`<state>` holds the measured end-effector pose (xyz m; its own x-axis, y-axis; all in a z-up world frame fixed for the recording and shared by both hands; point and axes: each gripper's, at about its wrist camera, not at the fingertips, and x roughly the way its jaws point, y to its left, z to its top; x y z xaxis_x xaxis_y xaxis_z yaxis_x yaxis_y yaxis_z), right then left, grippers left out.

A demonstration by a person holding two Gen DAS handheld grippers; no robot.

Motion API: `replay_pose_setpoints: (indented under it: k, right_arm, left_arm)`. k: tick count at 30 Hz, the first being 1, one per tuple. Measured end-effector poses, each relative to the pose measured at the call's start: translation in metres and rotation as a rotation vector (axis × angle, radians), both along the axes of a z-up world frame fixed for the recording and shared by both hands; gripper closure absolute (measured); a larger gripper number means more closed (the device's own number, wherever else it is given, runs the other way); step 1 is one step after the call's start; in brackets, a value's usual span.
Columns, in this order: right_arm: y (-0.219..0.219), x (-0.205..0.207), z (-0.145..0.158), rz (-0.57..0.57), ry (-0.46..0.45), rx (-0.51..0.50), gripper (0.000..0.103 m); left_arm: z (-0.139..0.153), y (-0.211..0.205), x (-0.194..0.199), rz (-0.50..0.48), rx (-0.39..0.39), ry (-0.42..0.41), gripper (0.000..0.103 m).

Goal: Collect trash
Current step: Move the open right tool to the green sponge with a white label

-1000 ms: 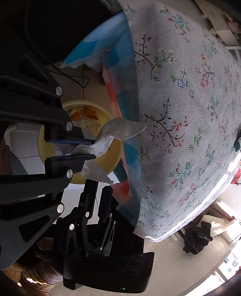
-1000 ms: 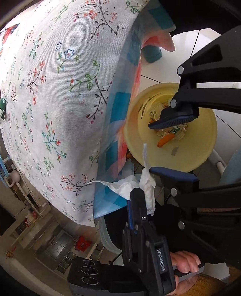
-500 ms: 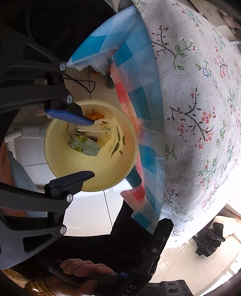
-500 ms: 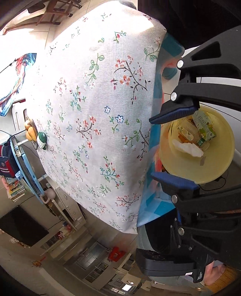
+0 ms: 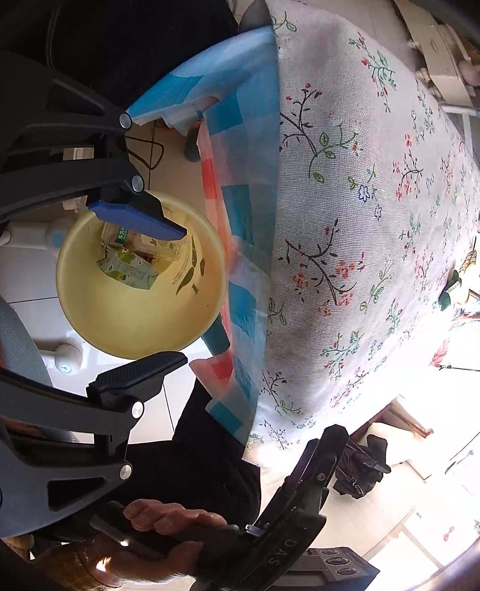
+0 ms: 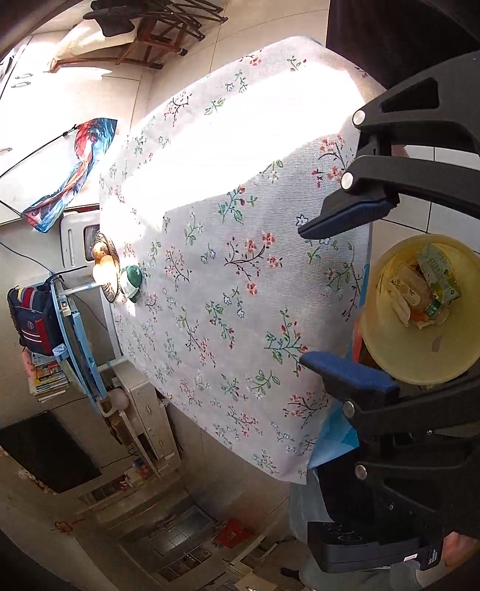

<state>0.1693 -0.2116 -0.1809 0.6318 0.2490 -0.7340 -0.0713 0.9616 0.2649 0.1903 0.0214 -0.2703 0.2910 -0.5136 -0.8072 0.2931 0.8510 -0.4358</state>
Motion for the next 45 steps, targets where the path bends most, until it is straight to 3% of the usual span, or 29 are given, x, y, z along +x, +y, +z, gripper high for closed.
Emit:
replay_pose_setpoints:
  k: [8,19,32,45]
  right_arm:
    - [0.002,0.074,0.011,-0.067,0.045,0.013,0.040]
    - [0.007,0.158,0.002,-0.123,0.109,-0.033,0.039]
    - [0.014,0.239,-0.014,-0.144,0.132,-0.105,0.038]
    - [0.031,0.292,-0.017,-0.071,0.121,-0.164,0.037]
  left_arm:
    - [0.006,0.018,0.000,0.037,-0.042,-0.017,0.039]
    - [-0.005,0.046,0.006,0.084,-0.220,0.052,0.031]
    - [-0.006,0.045,0.003,0.051,-0.255,0.060,0.028]
    - [-0.011,0.041,0.007,0.034,-0.261,0.082,0.028]
